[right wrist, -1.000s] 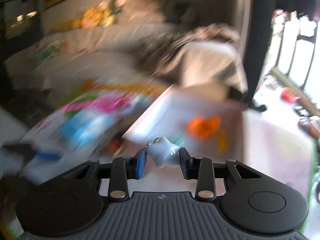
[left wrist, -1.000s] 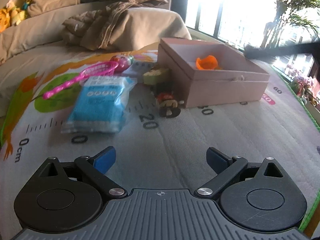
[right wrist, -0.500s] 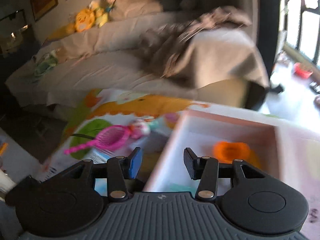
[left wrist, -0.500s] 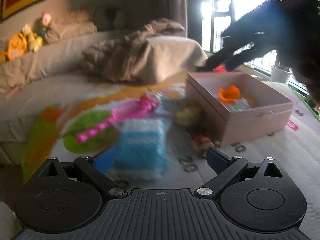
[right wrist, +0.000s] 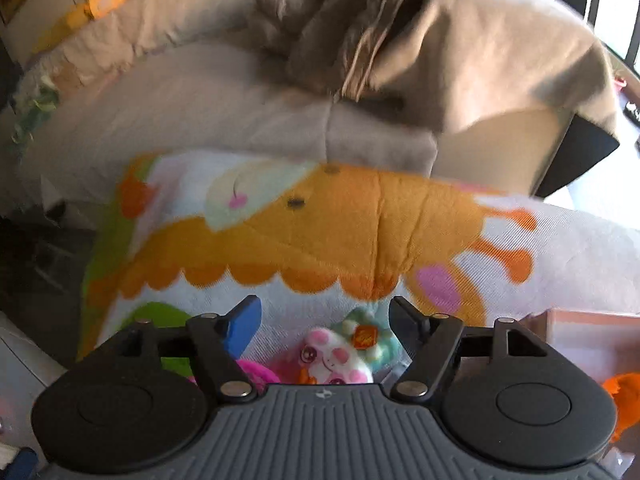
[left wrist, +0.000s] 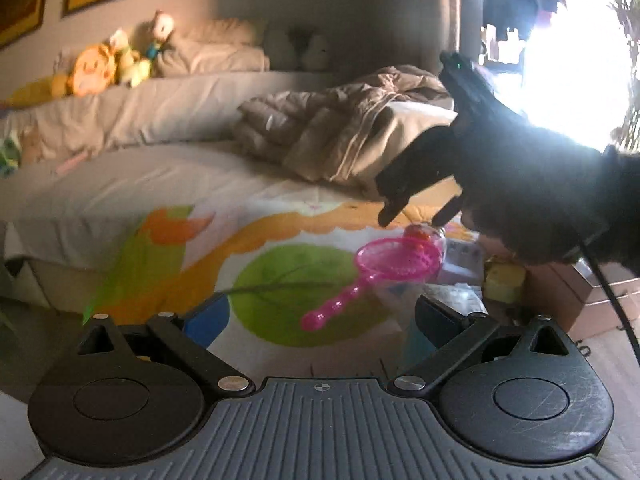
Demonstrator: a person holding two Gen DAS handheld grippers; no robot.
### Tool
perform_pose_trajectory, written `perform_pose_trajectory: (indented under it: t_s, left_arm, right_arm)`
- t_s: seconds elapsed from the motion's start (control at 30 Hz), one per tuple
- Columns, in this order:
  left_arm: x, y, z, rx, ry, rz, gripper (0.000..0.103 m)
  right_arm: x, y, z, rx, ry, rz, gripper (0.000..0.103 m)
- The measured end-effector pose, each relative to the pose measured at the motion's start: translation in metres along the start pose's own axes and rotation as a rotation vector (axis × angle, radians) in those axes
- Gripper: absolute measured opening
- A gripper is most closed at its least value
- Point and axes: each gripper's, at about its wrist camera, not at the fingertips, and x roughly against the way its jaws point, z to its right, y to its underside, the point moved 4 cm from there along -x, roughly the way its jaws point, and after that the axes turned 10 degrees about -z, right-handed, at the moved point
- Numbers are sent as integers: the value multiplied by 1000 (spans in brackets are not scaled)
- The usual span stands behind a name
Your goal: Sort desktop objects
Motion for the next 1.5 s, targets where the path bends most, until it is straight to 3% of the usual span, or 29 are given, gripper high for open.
perform_pose_trajectory:
  t_s: [0.1, 0.23, 0.4, 0.43, 0.63, 0.83, 1.07, 1.17, 1.33, 1.5]
  left_arm:
    - [-1, 5, 0, -6, 54, -12, 102]
    - [-6, 13, 8, -32, 98, -35, 102]
    - [-4, 26, 14, -26, 179, -79, 102]
    - [-1, 28, 16, -27, 200, -83, 102]
    - [13, 41, 33, -49, 264, -113, 102]
    - [34, 50, 45, -85, 238, -110, 103]
    - [43, 46, 68, -110, 207, -108, 103]
    - [46, 42, 71, -125, 109, -97, 103]
    - [20, 14, 35, -53, -58, -46, 103]
    - [-20, -18, -4, 35, -30, -53, 102]
  right_arm:
    - [-9, 9, -2, 17, -36, -59, 67]
    - [1, 32, -13, 104, -44, -69, 61]
    - [19, 72, -16, 147, -124, -142, 59]
    - [24, 82, -16, 152, -139, -155, 55]
    - [55, 136, -14, 199, -211, -176, 54]
    - [131, 193, 17, 234, -158, 78, 54]
    - [125, 248, 47, 126, -177, 77, 54]
    - [124, 264, 44, 155, -146, 119, 54]
    - [129, 280, 68, 147, -27, 169, 54]
    - [142, 293, 105, 67, -16, 201, 61]
